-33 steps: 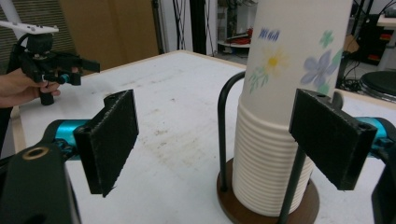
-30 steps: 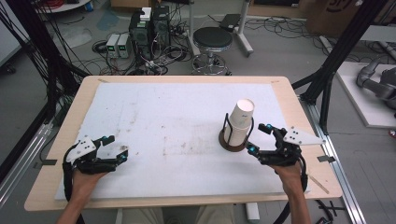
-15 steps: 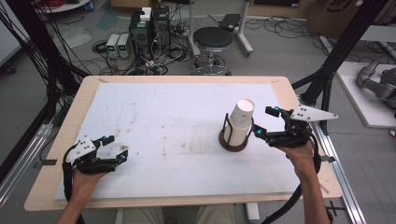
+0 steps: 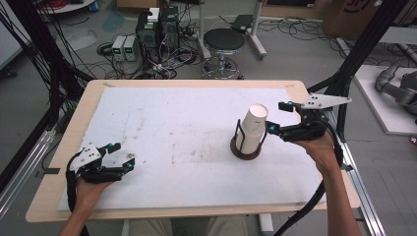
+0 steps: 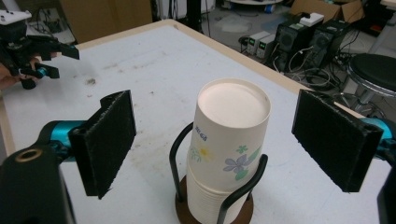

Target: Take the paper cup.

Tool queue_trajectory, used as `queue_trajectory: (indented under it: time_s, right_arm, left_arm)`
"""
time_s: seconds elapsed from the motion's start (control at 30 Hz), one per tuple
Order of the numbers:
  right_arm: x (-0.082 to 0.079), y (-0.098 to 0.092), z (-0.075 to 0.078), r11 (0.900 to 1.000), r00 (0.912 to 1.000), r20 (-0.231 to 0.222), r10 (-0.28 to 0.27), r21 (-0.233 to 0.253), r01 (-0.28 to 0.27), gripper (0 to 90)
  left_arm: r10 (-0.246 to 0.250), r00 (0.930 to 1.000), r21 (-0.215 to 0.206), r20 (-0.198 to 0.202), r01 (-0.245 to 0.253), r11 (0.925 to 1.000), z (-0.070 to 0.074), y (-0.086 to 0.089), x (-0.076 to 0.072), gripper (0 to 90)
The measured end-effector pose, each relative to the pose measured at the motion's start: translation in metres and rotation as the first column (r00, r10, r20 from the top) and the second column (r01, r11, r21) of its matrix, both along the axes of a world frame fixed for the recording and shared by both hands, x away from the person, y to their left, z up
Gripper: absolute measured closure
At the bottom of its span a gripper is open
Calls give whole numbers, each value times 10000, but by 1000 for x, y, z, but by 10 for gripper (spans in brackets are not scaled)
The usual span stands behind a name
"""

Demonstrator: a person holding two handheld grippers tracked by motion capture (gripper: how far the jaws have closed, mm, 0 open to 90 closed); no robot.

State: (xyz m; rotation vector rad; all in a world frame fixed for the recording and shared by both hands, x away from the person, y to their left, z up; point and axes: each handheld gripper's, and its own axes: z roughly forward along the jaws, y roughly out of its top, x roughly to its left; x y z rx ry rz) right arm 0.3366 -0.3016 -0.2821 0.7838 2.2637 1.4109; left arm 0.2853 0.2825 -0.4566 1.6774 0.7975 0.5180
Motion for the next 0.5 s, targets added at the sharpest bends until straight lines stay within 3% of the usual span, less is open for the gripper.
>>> queue_trajectory:
  time_s: [0.17,0.37,0.5]
  right_arm:
    - [8,3,7,9994,9996,-263,115,-324,-124,138]
    - [23,7,15,9923,9969,-639,452,-1127,-522,138]
    - [29,8,20,9876,9953,-757,603,-1402,-704,138]
  left_arm:
    - [-10,10000,-32,-8,10,10000,0,0,0,148]
    - [-24,10000,-43,-32,24,10000,0,0,0,148]
    - [-65,10000,-53,-66,64,10000,0,0,1,146]
